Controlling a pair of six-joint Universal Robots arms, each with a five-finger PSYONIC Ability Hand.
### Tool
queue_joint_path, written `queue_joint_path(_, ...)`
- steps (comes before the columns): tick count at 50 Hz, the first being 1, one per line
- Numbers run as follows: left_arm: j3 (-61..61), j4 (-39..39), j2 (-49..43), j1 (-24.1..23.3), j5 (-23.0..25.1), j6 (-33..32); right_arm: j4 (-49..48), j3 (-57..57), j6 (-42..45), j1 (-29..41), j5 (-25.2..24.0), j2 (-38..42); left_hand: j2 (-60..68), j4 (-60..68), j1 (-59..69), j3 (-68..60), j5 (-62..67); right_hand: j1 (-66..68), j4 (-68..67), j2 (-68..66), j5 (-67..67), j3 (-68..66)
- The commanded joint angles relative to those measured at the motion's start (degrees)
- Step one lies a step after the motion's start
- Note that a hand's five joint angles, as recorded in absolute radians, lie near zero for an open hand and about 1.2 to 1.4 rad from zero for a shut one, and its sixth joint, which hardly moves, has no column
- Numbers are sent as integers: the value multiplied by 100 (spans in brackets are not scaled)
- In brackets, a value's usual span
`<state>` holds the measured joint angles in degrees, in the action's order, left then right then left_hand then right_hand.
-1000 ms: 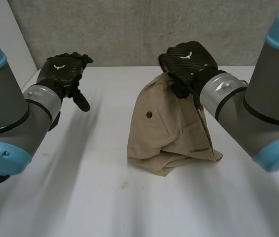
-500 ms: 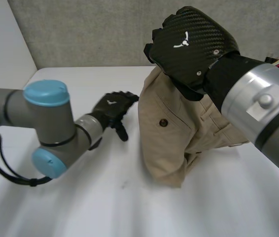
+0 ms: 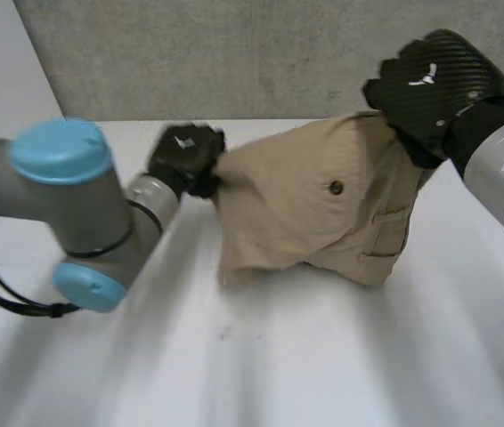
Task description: Fold the shorts.
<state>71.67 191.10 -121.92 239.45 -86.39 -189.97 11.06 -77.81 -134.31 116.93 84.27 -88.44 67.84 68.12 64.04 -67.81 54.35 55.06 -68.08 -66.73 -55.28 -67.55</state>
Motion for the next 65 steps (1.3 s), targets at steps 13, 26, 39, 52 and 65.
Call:
queue_joint_path(13,1280,-1118,3842,50,-176,-760,36,46,-1062,-232,336,-313,1216,1188,1596,-1219,1565,2494,-1192,-1327,-1472,-1245)
queue_joint_path(26,446,-1594,5635,383,-247,-752,300,890,-1027,-232,345,-1325,1216,1188,1596,-1219,1565,2494,-1192,-1327,-1472,-1245)
queue_joint_path(39,585,-1594,4136,832,-185,-752,555,609,-1018,-189,248,-317,1216,1188,1596,-1219,1565,2494,-1192,-1327,-1472,-1245)
queue_joint_path(52,156,-1094,786,682,-220,-778,-243,1021,-1080,-83,485,2540,1216,1188,1596,-1219,1565,2494,-1192,-1327,-1472,-1245)
queue_joint_path(65,-1979,998,-1078,630,-405,-1260,-3057,2127,-449,-65,1259,4070,1216,1188,1596,-1219,1565,2494,-1192,-1327,-1472,-1245)
